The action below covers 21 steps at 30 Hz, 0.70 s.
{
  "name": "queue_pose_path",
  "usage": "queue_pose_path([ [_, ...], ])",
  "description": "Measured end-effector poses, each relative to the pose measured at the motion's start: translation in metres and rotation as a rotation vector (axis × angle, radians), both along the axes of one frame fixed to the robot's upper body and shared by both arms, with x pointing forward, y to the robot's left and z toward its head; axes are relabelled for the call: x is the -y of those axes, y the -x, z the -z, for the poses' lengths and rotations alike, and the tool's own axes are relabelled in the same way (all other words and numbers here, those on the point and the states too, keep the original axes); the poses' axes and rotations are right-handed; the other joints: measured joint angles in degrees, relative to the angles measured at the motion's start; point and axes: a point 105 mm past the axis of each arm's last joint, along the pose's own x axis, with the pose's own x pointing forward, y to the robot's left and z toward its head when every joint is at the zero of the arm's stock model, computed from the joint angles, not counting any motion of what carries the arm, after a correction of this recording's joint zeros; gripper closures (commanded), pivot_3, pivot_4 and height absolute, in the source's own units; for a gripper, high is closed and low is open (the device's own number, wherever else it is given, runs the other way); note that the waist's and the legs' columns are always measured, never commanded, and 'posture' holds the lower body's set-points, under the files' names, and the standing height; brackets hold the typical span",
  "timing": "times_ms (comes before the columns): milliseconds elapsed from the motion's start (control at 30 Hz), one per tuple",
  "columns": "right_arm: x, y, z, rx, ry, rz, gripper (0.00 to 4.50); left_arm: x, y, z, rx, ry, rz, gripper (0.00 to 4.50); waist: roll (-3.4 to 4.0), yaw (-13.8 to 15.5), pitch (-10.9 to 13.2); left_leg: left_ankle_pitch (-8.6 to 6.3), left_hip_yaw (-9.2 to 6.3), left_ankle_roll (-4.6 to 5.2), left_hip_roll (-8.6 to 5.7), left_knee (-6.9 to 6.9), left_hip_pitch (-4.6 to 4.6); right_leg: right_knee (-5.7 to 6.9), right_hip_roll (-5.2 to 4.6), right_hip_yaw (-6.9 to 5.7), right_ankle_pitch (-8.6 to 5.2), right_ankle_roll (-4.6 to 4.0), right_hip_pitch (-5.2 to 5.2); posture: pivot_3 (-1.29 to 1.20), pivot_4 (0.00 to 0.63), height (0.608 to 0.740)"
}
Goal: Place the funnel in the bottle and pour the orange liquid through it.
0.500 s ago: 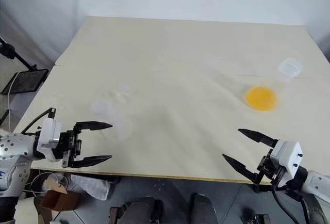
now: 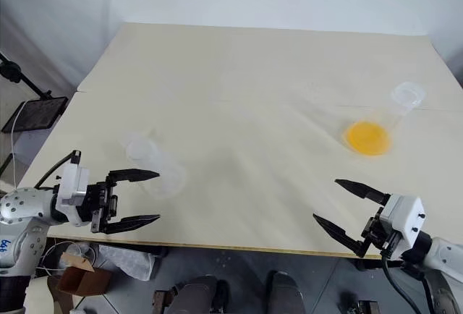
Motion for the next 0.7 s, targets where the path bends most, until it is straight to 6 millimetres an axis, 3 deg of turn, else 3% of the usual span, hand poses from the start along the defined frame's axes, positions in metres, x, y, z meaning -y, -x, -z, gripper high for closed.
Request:
queue_pose_path([
  [367,-0.011,-0.01,-0.003,0.019,-0.016,-0.055,0.02,-0.007,0.004,0.003,-0.012,0.007,-0.09,0.0,0.0,-0.1,0.0,0.0,-0.02,-0.01,0.04,0.01,0.01,0.0,-0.01,0.0,0.0,0.0,-0.01,0.0,0.15,0.74],
  [567,-0.031,-0.02,-0.004,0.026,-0.049,-0.133,0.02,-0.043,0.014,0.011,-0.037,0.024,-0.299,0.0,0.0,-0.5,0.0,-0.01,-0.01,-0.02,0.08,0.02,0.0,-0.02,-0.02,0.0,-0.02,-0.03,-0.01,0.0,0.15,0.74],
  [700,-0.049,-0.028,-0.016,0.065,-0.09,-0.189,0.02,-0.073,0.012,0.014,-0.033,0.074,-0.485,0.0,0.0,-0.1,0.0,-0.02,-0.04,-0.04,0.08,0.07,-0.01,-0.02,-0.04,0.01,-0.02,-0.04,-0.02,0.0,0.15,0.74],
])
